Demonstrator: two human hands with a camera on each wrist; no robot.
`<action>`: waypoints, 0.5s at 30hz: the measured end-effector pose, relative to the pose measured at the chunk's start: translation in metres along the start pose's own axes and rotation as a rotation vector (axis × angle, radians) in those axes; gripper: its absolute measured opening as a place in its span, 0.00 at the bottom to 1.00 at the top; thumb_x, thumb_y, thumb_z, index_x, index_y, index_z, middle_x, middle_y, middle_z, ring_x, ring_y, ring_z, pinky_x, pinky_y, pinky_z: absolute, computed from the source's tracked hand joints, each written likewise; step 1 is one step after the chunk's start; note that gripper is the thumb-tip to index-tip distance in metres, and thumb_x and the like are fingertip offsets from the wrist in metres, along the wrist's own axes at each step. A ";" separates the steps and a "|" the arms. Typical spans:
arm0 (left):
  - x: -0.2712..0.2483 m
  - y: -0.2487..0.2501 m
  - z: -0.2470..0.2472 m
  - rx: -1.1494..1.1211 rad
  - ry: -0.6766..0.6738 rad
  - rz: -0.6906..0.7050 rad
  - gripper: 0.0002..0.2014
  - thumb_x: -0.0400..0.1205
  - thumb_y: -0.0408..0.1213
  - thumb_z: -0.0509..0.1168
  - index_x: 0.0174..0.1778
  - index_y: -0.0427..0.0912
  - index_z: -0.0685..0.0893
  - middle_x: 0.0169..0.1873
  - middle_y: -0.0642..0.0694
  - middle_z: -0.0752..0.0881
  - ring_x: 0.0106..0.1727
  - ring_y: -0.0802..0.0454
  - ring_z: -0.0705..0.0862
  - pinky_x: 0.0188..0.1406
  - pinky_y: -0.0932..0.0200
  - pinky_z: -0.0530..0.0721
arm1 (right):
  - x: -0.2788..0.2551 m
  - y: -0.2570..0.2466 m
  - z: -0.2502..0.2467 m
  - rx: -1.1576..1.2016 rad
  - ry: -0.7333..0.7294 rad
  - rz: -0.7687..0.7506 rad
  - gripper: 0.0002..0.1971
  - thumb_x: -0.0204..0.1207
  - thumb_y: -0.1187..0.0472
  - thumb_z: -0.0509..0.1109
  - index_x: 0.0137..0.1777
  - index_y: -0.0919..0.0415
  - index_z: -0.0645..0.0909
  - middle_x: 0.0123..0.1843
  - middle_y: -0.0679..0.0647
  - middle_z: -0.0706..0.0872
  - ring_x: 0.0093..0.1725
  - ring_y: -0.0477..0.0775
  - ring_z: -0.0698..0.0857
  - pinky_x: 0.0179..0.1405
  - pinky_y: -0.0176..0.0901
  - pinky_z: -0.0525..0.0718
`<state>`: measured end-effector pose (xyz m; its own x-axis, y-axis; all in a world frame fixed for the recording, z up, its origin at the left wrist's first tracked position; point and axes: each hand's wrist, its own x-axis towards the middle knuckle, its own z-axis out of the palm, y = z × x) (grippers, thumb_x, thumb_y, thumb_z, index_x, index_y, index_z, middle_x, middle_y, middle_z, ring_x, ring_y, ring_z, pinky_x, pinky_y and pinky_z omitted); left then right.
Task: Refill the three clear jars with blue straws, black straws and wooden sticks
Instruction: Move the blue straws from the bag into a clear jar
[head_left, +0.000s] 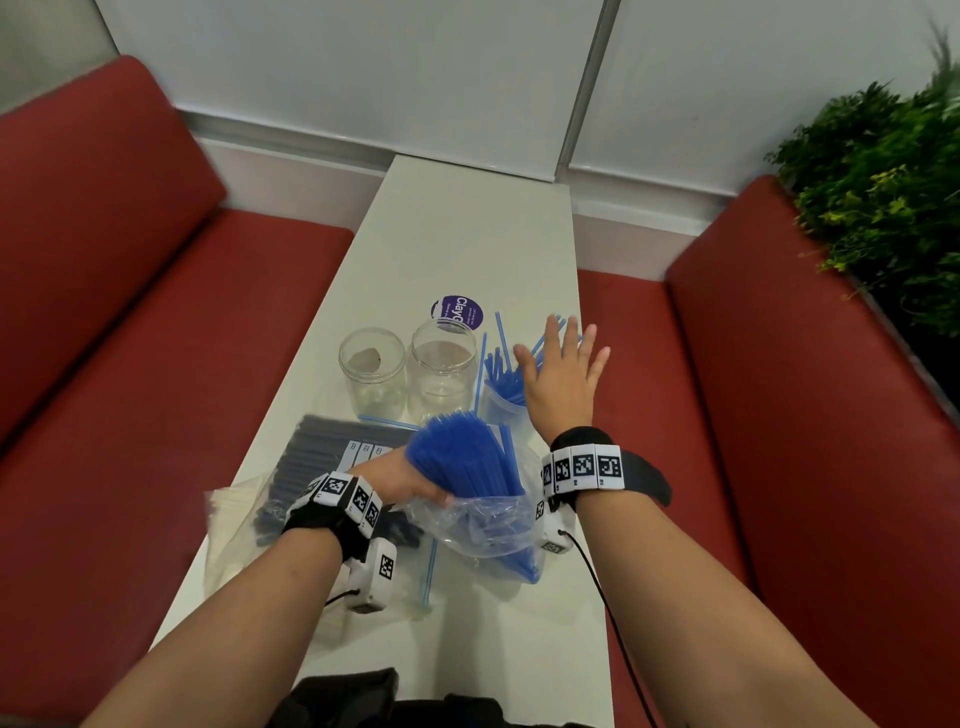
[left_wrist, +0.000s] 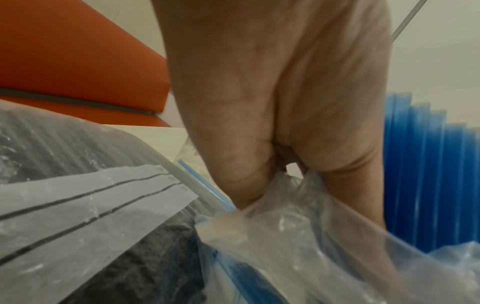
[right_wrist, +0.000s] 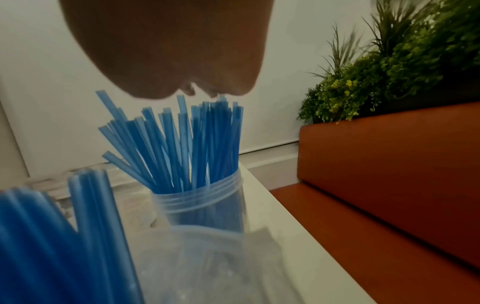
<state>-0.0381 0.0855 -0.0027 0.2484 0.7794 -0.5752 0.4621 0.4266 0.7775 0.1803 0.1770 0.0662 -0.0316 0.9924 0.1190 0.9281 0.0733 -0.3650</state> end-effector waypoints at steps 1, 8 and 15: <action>-0.001 -0.001 0.000 -0.007 0.006 0.000 0.22 0.67 0.37 0.84 0.51 0.60 0.85 0.46 0.60 0.90 0.47 0.69 0.87 0.37 0.76 0.81 | 0.000 0.000 -0.002 0.051 0.073 -0.030 0.33 0.91 0.40 0.50 0.90 0.57 0.54 0.91 0.59 0.51 0.90 0.63 0.40 0.86 0.68 0.36; -0.008 -0.008 0.002 0.001 -0.011 0.007 0.27 0.68 0.37 0.83 0.63 0.50 0.85 0.58 0.48 0.89 0.62 0.49 0.86 0.67 0.49 0.84 | -0.015 -0.013 -0.017 0.333 0.450 -0.309 0.17 0.87 0.57 0.60 0.67 0.61 0.86 0.62 0.59 0.88 0.66 0.61 0.84 0.73 0.54 0.74; -0.031 -0.018 -0.003 -0.038 -0.026 0.058 0.16 0.64 0.29 0.78 0.43 0.54 0.91 0.41 0.49 0.92 0.44 0.57 0.89 0.45 0.61 0.88 | -0.047 -0.040 0.005 0.513 -0.189 -0.359 0.12 0.86 0.60 0.63 0.62 0.55 0.87 0.39 0.52 0.89 0.41 0.52 0.88 0.48 0.50 0.88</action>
<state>-0.0566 0.0551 0.0020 0.2955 0.7913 -0.5352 0.4139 0.3989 0.8183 0.1427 0.1274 0.0708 -0.4145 0.8944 0.1681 0.5542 0.3946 -0.7329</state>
